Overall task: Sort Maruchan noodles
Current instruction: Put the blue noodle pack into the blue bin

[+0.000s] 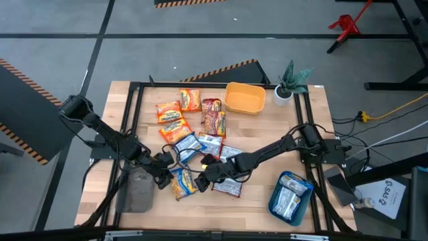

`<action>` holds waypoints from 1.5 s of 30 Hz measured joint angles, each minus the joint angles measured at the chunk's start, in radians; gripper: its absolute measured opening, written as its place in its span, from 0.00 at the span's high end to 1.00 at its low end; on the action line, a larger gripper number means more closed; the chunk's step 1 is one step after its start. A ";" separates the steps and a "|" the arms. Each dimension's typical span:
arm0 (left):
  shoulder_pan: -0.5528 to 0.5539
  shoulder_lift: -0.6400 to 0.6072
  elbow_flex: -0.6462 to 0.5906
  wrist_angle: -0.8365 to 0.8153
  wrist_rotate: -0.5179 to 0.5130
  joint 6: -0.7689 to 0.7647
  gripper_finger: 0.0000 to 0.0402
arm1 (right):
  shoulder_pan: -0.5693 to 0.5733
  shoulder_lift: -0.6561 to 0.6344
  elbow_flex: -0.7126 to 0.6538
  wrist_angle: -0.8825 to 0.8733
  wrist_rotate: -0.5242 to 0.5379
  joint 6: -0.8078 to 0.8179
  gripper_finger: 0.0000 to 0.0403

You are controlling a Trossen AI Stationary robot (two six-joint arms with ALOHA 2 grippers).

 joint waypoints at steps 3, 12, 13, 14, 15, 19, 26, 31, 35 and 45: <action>0.000 -0.001 0.001 -0.009 0.016 -0.005 1.00 | 0.000 0.025 -0.001 0.064 -0.014 0.007 0.49; 0.003 0.001 0.001 -0.009 0.019 -0.002 1.00 | -0.015 0.032 -0.001 0.088 0.014 -0.013 0.49; 0.003 0.001 0.001 -0.009 0.019 -0.003 1.00 | -0.015 0.039 0.000 0.098 0.007 -0.021 0.49; 0.003 0.001 0.001 -0.009 0.018 -0.002 1.00 | -0.017 0.046 0.001 0.109 -0.007 -0.023 0.48; 0.003 0.001 0.001 -0.009 0.018 -0.002 1.00 | -0.022 0.051 -0.001 0.104 -0.025 -0.024 0.46; 0.003 0.001 0.000 -0.010 0.016 -0.005 1.00 | -0.027 0.080 -0.001 0.132 -0.063 0.005 0.35; 0.003 0.001 -0.002 -0.009 0.010 -0.002 1.00 | -0.035 0.082 -0.001 0.147 -0.014 0.002 0.24; 0.004 0.005 -0.006 -0.047 -0.010 0.006 1.00 | -0.040 0.089 0.000 0.169 -0.015 0.001 0.26; 0.017 0.009 -0.012 -0.057 -0.011 0.014 1.00 | -0.039 0.109 0.000 0.194 -0.029 0.009 0.27; 0.047 0.010 -0.016 -0.048 0.006 0.025 1.00 | -0.059 0.109 0.021 0.200 -0.085 0.025 0.27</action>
